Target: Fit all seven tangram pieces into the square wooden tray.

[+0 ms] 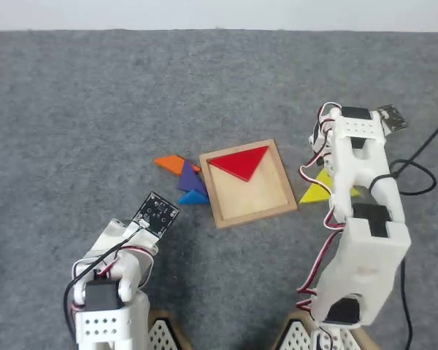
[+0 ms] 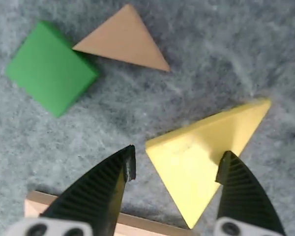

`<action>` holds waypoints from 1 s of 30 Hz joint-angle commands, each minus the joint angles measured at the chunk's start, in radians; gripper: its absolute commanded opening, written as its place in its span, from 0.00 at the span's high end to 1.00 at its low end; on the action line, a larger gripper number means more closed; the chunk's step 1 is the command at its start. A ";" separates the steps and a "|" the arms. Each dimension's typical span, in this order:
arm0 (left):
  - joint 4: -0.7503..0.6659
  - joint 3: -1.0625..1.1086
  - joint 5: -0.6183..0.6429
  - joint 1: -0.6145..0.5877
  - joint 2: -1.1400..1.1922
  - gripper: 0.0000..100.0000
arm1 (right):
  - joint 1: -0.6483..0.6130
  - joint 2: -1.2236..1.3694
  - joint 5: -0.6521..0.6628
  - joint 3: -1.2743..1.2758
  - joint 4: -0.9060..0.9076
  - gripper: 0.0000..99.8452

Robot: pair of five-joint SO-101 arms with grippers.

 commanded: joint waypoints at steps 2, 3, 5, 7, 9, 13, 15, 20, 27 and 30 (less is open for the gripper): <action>0.012 -0.008 -0.014 -0.006 -0.018 0.99 | -0.013 0.019 -0.005 0.003 0.051 0.74; 0.012 -0.008 -0.014 -0.006 -0.018 0.99 | -0.013 0.018 -0.005 0.003 0.070 0.74; 0.012 -0.008 -0.014 -0.006 -0.018 0.99 | -0.015 0.010 -0.003 0.002 0.102 0.74; 0.012 -0.008 -0.014 -0.006 -0.018 0.99 | -0.012 0.008 -0.003 -0.002 0.108 0.74; 0.012 -0.008 -0.014 -0.006 -0.018 0.99 | -0.013 0.013 0.018 -0.002 0.107 0.74; 0.012 -0.008 -0.014 -0.006 -0.018 0.99 | -0.007 0.018 0.029 0.000 0.056 0.75; 0.012 -0.008 -0.014 -0.006 -0.018 0.99 | -0.002 0.018 0.046 -0.002 0.048 0.79; 0.012 -0.008 -0.014 -0.006 -0.018 0.99 | -0.001 0.010 0.216 -0.002 0.035 0.94; 0.012 -0.008 -0.014 -0.006 -0.018 0.99 | 0.024 0.008 0.381 -0.003 0.038 0.99; 0.012 -0.008 -0.014 -0.006 -0.018 0.99 | 0.024 0.007 0.488 -0.003 0.038 0.99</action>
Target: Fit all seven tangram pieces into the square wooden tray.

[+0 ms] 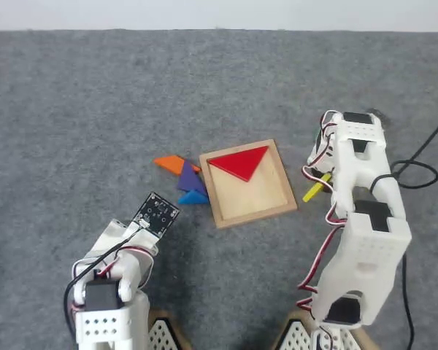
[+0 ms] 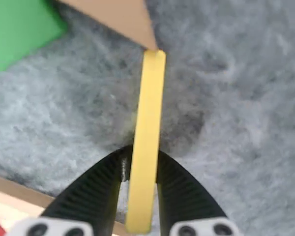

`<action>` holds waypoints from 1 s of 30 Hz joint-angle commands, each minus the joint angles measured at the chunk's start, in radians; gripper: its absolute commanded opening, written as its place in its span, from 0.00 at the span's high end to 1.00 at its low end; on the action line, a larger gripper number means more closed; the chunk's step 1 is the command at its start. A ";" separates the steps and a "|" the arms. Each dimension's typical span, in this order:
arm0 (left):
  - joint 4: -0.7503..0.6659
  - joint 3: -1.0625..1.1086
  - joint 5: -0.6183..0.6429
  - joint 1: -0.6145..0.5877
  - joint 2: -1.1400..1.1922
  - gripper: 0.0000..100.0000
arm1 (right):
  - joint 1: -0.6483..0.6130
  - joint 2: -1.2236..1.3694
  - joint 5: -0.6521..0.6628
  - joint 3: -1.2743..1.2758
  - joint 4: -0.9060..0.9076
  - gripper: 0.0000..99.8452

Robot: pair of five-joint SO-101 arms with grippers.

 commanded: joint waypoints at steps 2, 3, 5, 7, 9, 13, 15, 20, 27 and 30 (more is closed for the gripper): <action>0.003 -0.008 -0.014 -0.005 -0.017 0.99 | 0.001 -0.030 0.222 -0.028 -0.036 0.98; 0.003 -0.008 -0.014 -0.005 -0.017 0.99 | -0.002 -0.039 0.298 -0.034 -0.031 0.99; 0.003 -0.008 -0.014 -0.005 -0.017 0.99 | -0.015 -0.074 0.439 -0.046 -0.018 0.99; 0.003 -0.008 -0.014 -0.005 -0.017 0.99 | -0.048 -0.128 0.545 -0.078 0.027 0.99; 0.003 -0.008 -0.014 -0.005 -0.017 0.99 | -0.099 -0.189 0.626 -0.127 0.091 0.99; 0.003 -0.008 -0.014 -0.005 -0.017 0.99 | -0.274 -0.272 0.779 -0.227 0.205 0.99; 0.003 -0.008 -0.014 -0.005 -0.017 0.99 | -0.374 -0.278 0.821 -0.253 0.223 0.99; 0.003 -0.008 -0.014 -0.005 -0.017 0.99 | -0.575 -0.226 0.844 -0.256 0.179 0.99; 0.003 -0.008 -0.014 -0.005 -0.017 0.99 | -0.665 -0.096 0.598 -0.259 0.062 0.99; 0.003 -0.008 -0.014 -0.005 -0.017 0.99 | -0.690 -0.050 0.471 -0.259 0.077 0.99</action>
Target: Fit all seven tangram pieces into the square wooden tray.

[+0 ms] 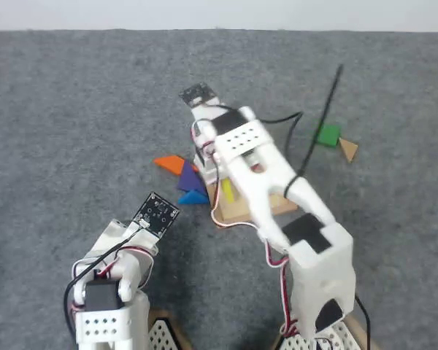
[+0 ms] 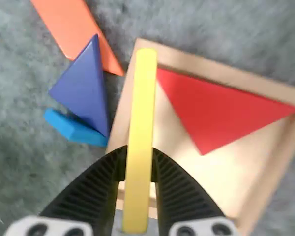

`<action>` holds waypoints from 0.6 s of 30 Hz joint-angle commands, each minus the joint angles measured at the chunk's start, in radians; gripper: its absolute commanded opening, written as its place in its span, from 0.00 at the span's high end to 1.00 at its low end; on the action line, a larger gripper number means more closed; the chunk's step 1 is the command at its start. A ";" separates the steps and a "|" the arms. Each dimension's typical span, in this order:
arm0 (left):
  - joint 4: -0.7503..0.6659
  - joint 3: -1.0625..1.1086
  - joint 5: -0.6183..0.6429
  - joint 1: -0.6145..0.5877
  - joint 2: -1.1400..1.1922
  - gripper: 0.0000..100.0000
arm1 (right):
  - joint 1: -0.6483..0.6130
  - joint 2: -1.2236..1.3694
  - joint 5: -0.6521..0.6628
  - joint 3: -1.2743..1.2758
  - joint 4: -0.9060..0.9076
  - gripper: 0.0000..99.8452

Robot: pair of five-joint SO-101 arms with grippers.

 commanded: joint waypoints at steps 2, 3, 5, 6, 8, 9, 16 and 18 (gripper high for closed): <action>0.003 -0.008 -0.014 -0.005 -0.017 0.99 | -0.027 0.033 -0.193 -0.058 0.001 0.99; 0.003 -0.008 -0.014 -0.005 -0.017 0.99 | -0.025 0.044 -0.219 -0.058 -0.001 0.99; 0.003 -0.008 -0.014 -0.005 -0.017 0.99 | -0.022 0.058 -0.264 -0.058 -0.002 0.99; 0.003 -0.008 -0.014 -0.005 -0.017 0.99 | -0.019 0.062 -0.279 -0.060 -0.002 0.99; 0.003 -0.008 -0.014 -0.005 -0.017 0.99 | -0.018 0.064 -0.302 -0.060 -0.004 0.99; 0.003 -0.008 -0.014 -0.005 -0.017 0.99 | -0.016 0.064 -0.310 -0.060 -0.004 0.99; 0.003 -0.008 -0.014 -0.005 -0.017 0.99 | -0.010 0.073 -0.285 -0.058 0.005 0.97; 0.003 -0.008 -0.014 -0.005 -0.017 0.99 | -0.013 0.071 -0.221 -0.058 0.005 0.93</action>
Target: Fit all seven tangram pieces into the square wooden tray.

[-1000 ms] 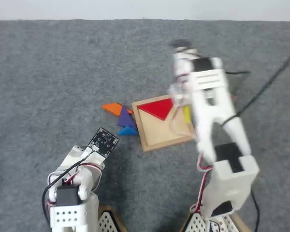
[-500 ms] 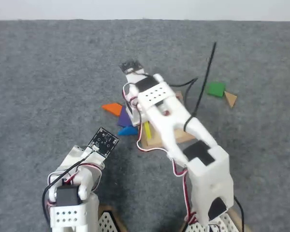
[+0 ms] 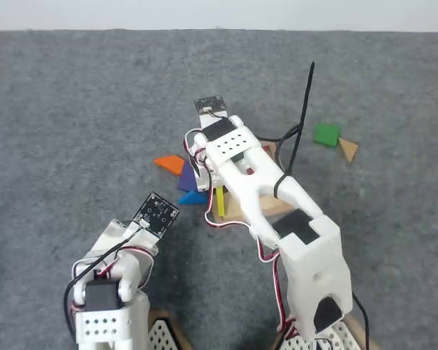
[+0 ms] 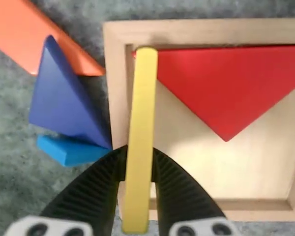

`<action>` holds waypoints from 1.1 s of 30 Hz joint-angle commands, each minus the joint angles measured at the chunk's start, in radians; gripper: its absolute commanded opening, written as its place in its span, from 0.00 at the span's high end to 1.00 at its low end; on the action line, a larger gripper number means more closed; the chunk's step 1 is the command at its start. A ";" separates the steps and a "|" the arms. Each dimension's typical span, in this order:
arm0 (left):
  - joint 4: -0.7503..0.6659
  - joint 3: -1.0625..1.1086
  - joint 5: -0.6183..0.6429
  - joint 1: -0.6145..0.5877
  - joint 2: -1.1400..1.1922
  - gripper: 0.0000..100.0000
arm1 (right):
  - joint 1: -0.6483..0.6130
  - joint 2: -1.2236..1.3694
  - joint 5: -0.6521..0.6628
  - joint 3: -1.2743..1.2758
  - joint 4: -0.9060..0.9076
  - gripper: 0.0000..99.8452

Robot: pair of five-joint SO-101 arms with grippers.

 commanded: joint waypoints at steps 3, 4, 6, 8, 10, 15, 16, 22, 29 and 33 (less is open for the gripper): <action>0.003 -0.008 -0.014 -0.005 -0.017 0.99 | 0.004 -0.010 0.068 -0.054 0.007 0.86; 0.003 -0.008 -0.014 -0.005 -0.017 0.99 | 0.005 -0.010 0.061 -0.052 0.015 0.84; 0.003 -0.008 -0.014 -0.005 -0.017 0.99 | 0.007 -0.008 0.063 -0.052 0.035 0.83; 0.003 -0.008 -0.014 -0.005 -0.017 0.99 | 0.010 -0.010 0.066 -0.057 0.050 0.83; 0.003 -0.008 -0.014 -0.005 -0.017 0.99 | 0.019 -0.010 0.066 -0.058 0.054 0.83; 0.003 -0.008 -0.014 -0.005 -0.017 0.99 | 0.084 -0.012 0.068 -0.058 0.056 0.83; 0.003 -0.008 -0.014 -0.005 -0.017 0.99 | 0.097 -0.013 0.080 -0.058 0.056 0.83; 0.003 -0.008 -0.014 -0.005 -0.017 0.99 | 0.122 -0.010 0.143 -0.058 0.053 0.83; 0.003 -0.008 -0.014 -0.005 -0.017 0.99 | 0.087 -0.008 0.137 -0.037 0.058 0.83; 0.003 -0.008 -0.014 -0.005 -0.017 0.99 | 0.022 -0.008 0.137 -0.005 0.058 0.83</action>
